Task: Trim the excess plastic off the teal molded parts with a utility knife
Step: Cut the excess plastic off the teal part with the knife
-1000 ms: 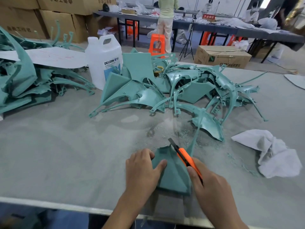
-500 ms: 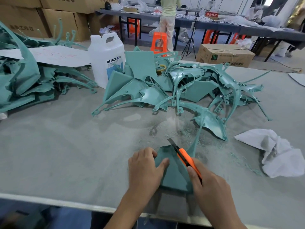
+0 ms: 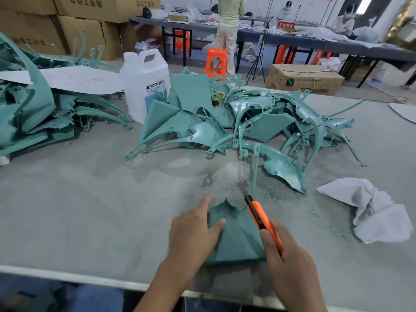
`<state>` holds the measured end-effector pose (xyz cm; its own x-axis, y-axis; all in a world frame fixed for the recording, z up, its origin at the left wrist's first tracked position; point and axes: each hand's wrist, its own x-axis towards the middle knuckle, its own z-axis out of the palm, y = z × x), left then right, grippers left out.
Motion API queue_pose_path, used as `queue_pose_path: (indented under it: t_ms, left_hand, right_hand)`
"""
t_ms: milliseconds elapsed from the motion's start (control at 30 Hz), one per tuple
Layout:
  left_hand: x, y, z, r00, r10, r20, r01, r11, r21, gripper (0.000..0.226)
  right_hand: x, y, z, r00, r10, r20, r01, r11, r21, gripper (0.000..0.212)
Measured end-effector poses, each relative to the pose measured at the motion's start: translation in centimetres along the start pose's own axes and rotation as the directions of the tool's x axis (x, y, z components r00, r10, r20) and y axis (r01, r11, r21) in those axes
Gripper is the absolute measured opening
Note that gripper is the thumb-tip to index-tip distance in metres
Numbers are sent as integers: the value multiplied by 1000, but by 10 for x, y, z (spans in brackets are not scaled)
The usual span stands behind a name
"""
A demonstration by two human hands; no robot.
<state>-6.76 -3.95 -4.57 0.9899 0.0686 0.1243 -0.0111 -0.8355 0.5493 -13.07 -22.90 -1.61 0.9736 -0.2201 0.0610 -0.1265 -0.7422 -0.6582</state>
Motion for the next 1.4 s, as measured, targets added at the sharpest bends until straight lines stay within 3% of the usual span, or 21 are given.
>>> queue_pose_path:
  t_ms: [100,300,367,533,633,733,800,900,1067,1200,1400]
  left_hand:
    - [0,-3,-7,998,-7,-60,9,999,33,24]
    - [7,3,1,993,-25,-115,22,999,-24,22]
    - [15,1,3,997,24,-71,-26,1000,-15,37]
    - [34,5,1,981,181,61,-176,981,-86,21]
    - [27,2,-2,978,193,-85,-206,959,-194,17]
    - [15,-7,-4,956,36,-290,-107,966,-233,18]
    - [10,-14,-4,958,-34,-284,-15,986,-169,22]
    - [9,-17,1,987,-56,-147,61,998,26,30]
    - [14,-17,5,991,-56,-122,74,986,149,34]
    - [12,-18,5,990,-14,-138,33,990,134,30]
    - [10,-16,4,989,10,-150,4,996,93,30]
  right_hand:
    - [-1,3,-4,1000,25,-15,-25,998,51,28]
    - [-1,-2,-7,1000,0,-10,1,996,84,25]
    - [0,1,-6,1000,24,-14,-23,993,115,24]
    - [-3,5,-1,996,75,-55,-64,982,180,26]
    - [-4,7,-3,990,81,-116,-52,971,234,28]
    - [-3,7,-6,989,51,-137,-12,963,270,27]
    - [0,2,-7,993,-1,-120,31,967,253,28]
    - [8,-9,-4,995,-92,-33,96,983,156,28]
    - [22,-23,5,968,-193,158,200,979,-27,31]
    - [35,-24,11,944,-236,232,267,957,-115,36]
    - [50,-14,10,955,-247,164,264,960,-96,31]
